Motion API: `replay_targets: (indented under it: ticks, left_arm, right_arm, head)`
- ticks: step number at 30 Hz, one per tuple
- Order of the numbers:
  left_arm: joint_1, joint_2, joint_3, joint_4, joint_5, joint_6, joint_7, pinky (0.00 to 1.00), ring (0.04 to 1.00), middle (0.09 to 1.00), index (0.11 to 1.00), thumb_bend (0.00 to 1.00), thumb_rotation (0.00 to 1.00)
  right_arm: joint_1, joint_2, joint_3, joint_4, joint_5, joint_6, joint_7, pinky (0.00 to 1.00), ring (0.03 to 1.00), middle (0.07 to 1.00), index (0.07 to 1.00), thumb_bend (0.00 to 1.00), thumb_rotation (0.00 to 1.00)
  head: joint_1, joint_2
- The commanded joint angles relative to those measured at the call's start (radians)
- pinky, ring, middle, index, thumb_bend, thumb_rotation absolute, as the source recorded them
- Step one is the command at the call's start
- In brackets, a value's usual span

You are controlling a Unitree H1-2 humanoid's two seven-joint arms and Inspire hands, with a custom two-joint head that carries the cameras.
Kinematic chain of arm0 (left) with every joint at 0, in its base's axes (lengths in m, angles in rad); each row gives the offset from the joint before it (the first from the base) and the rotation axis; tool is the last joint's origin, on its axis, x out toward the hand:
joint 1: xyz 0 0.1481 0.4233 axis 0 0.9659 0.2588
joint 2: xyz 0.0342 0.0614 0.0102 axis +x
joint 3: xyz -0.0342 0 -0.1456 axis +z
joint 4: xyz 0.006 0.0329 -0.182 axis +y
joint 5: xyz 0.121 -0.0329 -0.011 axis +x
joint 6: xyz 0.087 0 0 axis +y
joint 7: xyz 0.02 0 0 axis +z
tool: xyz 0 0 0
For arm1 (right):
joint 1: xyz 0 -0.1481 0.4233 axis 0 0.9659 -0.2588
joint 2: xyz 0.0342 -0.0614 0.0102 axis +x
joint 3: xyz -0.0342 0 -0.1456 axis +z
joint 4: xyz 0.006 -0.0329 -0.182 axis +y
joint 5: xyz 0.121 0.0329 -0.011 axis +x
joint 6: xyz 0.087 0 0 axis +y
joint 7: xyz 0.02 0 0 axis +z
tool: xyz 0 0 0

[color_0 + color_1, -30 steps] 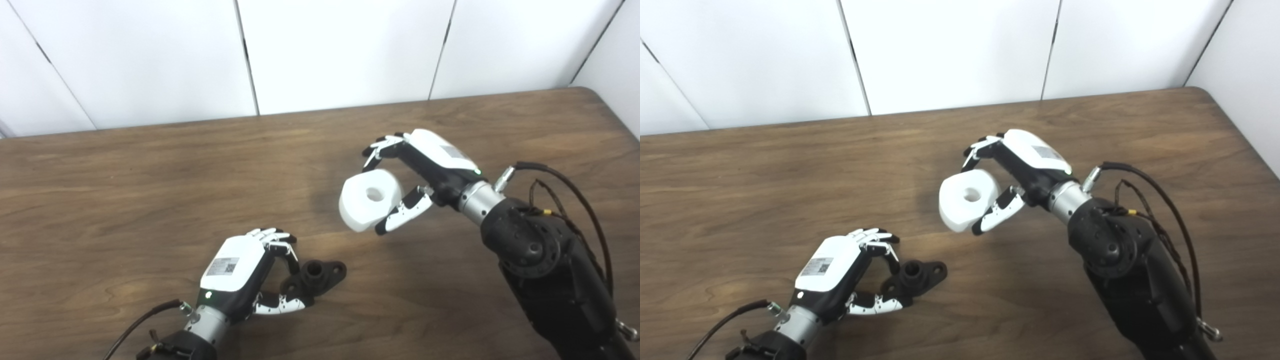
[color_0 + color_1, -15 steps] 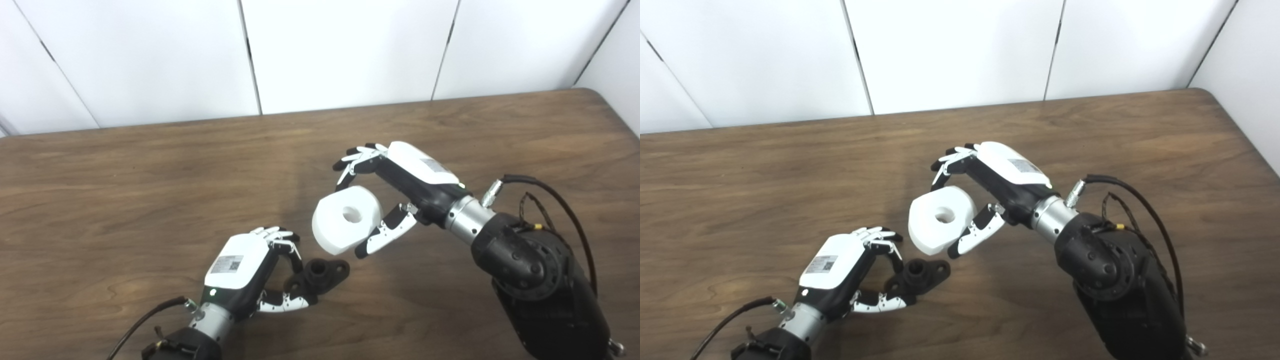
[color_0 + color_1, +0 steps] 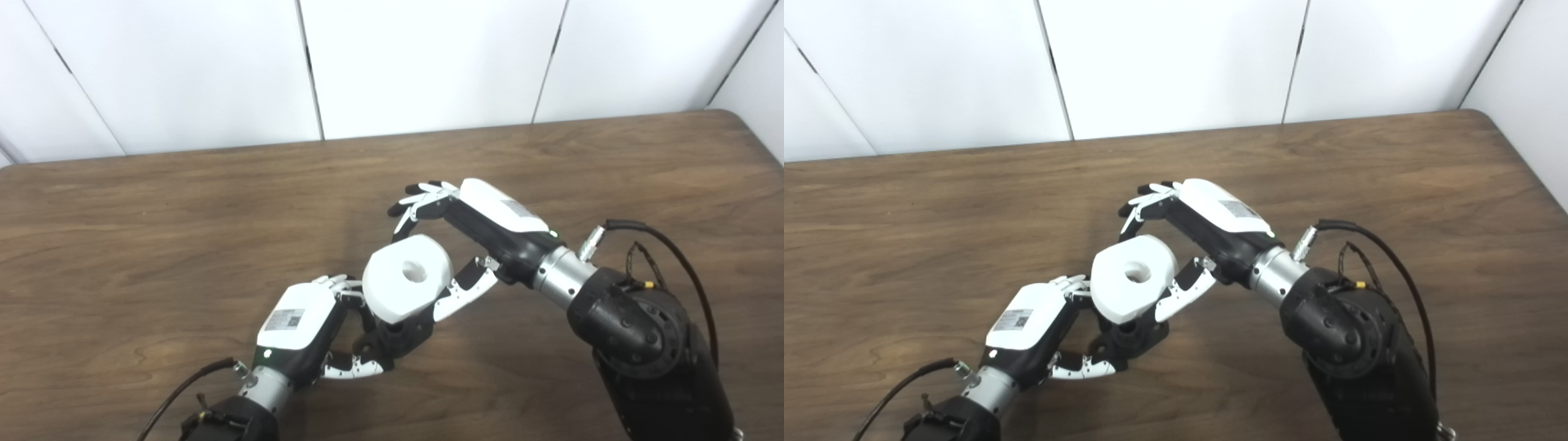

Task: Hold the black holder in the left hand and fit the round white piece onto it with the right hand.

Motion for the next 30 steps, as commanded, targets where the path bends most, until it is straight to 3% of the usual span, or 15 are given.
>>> replay_targets:
  ticks: [1, 9, 30]
  left_arm:
    - [0.019, 0.001, -0.033, 0.045, 0.026, 0.038, -0.098, 0.88, 0.874, 0.817, 0.492, 0.51, 0.07]
    - [0.018, -0.001, -0.036, 0.043, 0.032, 0.04, -0.098, 0.88, 0.87, 0.816, 0.492, 0.51, 0.07]
    - [0.008, -0.009, -0.043, 0.05, 0.043, 0.045, -0.11, 0.89, 0.878, 0.822, 0.492, 0.51, 0.07]
  right_arm:
    - [-0.014, -0.006, 0.003, -0.023, 0.002, -0.016, -0.016, 1.0, 0.936, 0.815, 0.479, 0.53, 0.14]
    - [-0.004, -0.024, 0.024, -0.008, -0.021, -0.015, -0.013, 1.0, 0.931, 0.815, 0.479, 0.53, 0.14]
    - [0.041, -0.053, 0.063, 0.064, -0.068, -0.096, -0.058, 1.0, 0.951, 0.82, 0.48, 0.53, 0.14]
  head:
    - [0.001, 0.002]
    - [0.0, 0.005]
    - [-0.001, -0.002]
